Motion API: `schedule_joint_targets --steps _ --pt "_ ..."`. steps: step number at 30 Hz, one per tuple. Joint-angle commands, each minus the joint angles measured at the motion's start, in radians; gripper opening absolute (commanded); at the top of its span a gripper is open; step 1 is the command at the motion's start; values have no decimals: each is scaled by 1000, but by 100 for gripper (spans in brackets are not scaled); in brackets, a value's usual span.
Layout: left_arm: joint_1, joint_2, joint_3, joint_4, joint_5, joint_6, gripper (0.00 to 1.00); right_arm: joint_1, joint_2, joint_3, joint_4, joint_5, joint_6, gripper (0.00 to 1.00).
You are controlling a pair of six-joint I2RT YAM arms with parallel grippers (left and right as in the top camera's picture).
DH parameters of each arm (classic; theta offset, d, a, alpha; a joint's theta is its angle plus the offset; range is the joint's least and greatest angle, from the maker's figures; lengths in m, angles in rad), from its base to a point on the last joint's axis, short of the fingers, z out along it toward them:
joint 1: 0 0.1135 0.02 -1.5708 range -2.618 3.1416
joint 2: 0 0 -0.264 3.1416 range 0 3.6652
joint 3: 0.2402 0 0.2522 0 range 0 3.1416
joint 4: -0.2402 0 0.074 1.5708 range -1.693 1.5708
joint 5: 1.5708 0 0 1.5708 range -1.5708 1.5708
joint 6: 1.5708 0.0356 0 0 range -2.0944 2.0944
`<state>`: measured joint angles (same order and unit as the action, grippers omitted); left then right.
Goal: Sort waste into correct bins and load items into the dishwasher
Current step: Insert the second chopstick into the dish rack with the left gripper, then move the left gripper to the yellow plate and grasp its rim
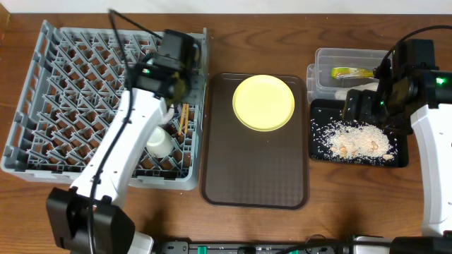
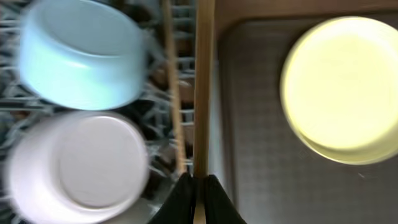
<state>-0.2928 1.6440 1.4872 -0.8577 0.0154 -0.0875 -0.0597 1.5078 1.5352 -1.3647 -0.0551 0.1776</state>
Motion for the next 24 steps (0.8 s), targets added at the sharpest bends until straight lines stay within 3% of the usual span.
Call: schedule_joint_targets --steps 1,12,13,14,16,20,21,24 --pt "35 38 0 22 -5 42 8 1 -3 2 0 2 -10 99" --pt "46 182 0 72 -6 42 8 1 -3 2 -5 2 -10 99" --pt "46 180 1 77 -5 42 12 1 -3 2 -5 2 -10 99" --pt "46 175 2 79 -5 42 23 1 -3 2 -6 2 -11 99" --pt "45 151 14 74 -5 42 59 1 -3 2 -6 2 -11 99" --pt "31 69 26 71 5 42 73 1 -3 2 -6 2 -11 99" --pt "11 36 26 72 65 43 76 1 -3 2 -6 2 -10 99" --pt "-33 22 26 86 164 58 78 1 -3 2 -5 2 -10 99"
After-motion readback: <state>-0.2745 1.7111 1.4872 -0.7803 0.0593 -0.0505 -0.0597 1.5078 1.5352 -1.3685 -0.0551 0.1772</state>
